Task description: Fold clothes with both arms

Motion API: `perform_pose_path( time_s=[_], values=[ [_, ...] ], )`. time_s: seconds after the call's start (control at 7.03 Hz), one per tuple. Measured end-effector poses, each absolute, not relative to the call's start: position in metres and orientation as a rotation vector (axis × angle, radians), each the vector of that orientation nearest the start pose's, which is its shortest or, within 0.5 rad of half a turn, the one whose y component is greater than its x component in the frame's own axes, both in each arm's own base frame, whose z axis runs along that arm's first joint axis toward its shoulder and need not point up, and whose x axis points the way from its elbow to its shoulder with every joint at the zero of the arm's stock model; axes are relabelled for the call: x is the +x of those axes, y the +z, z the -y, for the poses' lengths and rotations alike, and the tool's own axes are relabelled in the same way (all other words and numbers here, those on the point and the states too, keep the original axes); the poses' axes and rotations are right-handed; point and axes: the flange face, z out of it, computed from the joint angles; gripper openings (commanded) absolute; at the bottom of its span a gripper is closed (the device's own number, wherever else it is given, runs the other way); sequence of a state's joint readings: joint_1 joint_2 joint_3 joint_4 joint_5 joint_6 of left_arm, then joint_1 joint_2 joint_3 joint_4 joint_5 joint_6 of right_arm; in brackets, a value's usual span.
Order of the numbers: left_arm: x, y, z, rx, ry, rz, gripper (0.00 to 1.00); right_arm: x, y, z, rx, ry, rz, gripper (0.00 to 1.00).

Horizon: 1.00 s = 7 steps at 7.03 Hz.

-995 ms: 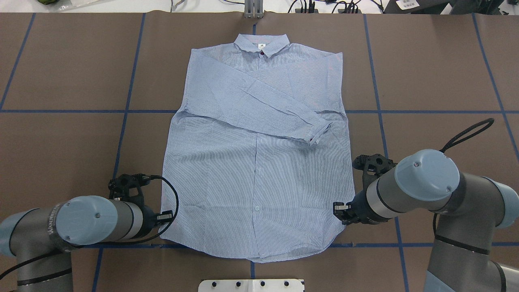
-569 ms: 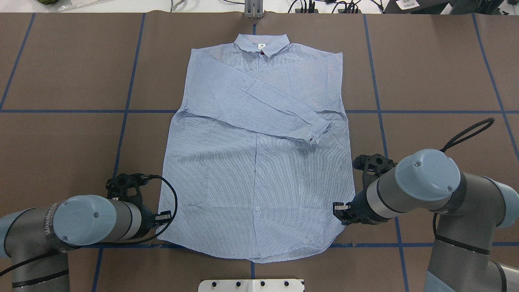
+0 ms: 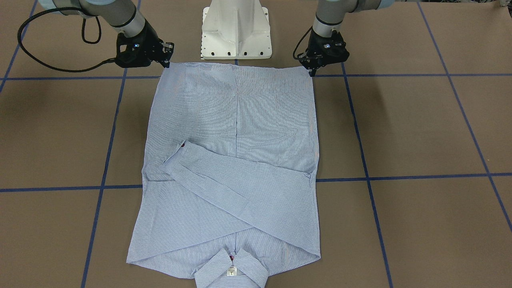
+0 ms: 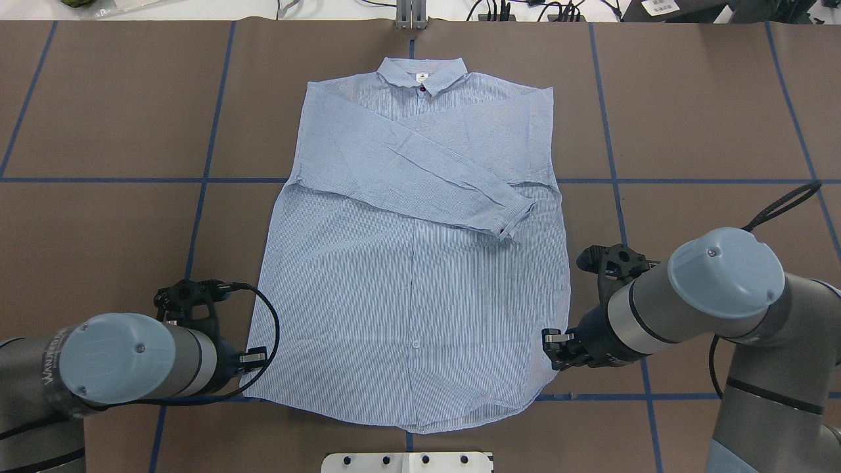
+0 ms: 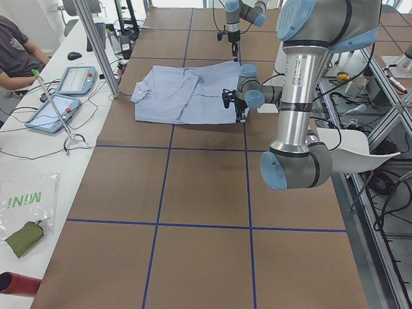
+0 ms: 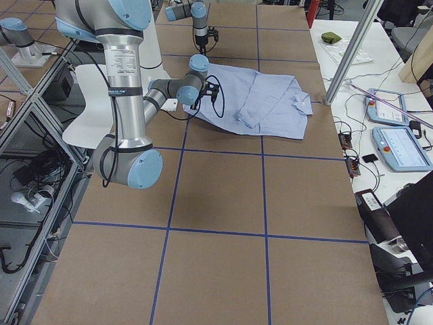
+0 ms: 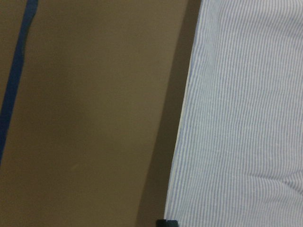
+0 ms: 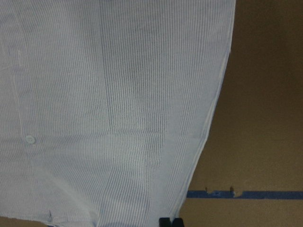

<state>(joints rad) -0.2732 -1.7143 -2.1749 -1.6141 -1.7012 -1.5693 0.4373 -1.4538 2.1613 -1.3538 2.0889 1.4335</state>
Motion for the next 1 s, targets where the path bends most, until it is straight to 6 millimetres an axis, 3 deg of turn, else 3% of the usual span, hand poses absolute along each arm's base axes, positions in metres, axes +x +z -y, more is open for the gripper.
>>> perform_pose_path(
  time_s=[0.57,1.0],
  values=[
    [0.399,0.273,0.206,-0.058,-0.144,-0.742,0.0,-0.359,0.283,0.288,-0.269,-0.003,1.073,0.0],
    [0.389,0.265,0.187,-0.083,-0.107,-0.702,0.0,-0.329,0.28,0.296,-0.287,-0.019,1.105,0.0]
  ],
)
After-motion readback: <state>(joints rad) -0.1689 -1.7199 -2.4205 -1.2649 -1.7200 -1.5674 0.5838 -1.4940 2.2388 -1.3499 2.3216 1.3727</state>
